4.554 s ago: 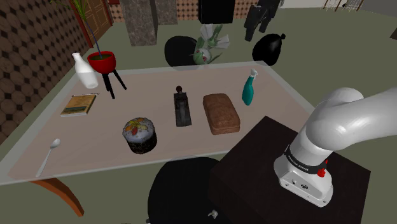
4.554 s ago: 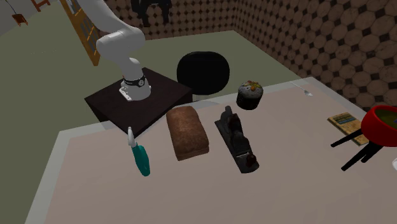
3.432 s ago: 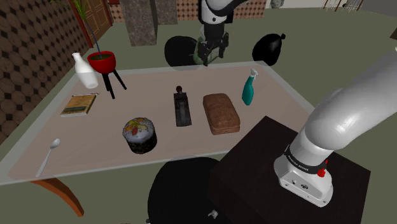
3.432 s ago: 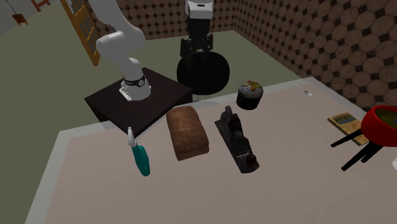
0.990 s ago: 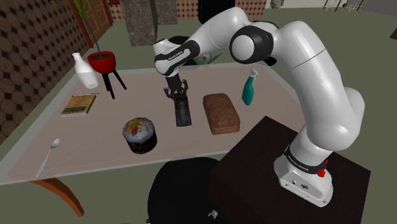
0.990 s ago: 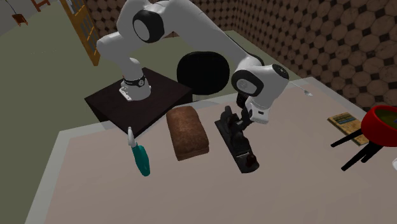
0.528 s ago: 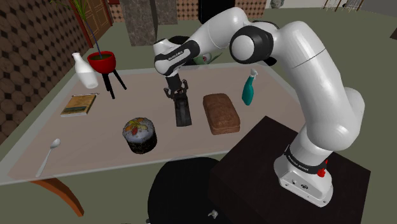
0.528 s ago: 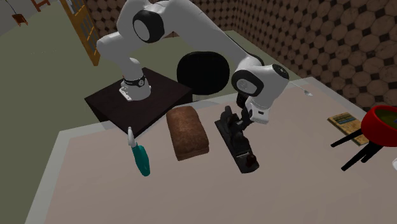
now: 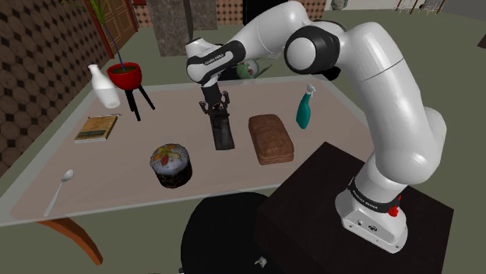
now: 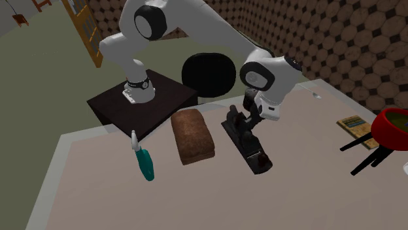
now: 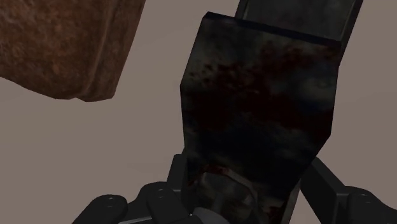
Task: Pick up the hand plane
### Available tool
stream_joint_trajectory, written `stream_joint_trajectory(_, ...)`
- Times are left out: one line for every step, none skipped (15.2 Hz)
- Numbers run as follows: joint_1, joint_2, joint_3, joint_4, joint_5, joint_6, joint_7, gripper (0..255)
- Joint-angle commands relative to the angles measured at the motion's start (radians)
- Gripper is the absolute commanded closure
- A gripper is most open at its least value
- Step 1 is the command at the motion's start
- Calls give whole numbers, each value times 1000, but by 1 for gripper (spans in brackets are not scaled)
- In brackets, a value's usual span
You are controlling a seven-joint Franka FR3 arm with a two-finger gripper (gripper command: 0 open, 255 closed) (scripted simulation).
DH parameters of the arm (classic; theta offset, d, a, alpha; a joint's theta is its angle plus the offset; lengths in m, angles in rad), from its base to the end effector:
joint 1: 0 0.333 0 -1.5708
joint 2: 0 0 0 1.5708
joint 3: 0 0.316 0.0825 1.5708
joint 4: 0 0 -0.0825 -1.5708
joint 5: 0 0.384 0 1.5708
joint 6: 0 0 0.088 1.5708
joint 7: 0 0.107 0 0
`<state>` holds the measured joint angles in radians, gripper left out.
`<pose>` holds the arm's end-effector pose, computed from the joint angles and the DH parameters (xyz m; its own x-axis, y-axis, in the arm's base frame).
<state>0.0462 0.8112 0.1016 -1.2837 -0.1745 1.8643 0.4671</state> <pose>0.7177 0.0767 0.2479 0.9456 -0.2796 -0.1664 -0.2516 -0.9526 0.1709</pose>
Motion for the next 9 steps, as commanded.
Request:
stream_joint_trajectory(-1,-17,1,2,1,-17,-3,255)
stream_joint_trajectory(-2,-23,1,5,2,-26,-4,255)
stream_joint_trajectory(-2,-29,2,9,3,-36,-5,255)
stream_joint_trajectory(-2,-35,2,12,4,-45,-7,255)
stream_joint_trajectory(-2,-41,3,16,4,-55,-8,255)
stream_joint_trajectory(-2,-47,3,20,5,-64,-9,255)
stream_joint_trajectory(-1,-52,3,25,6,-74,-10,255)
stream_joint_trajectory(-1,-53,3,25,6,-75,-10,255)
stream_joint_trajectory(-1,-52,3,25,6,-76,-10,255)
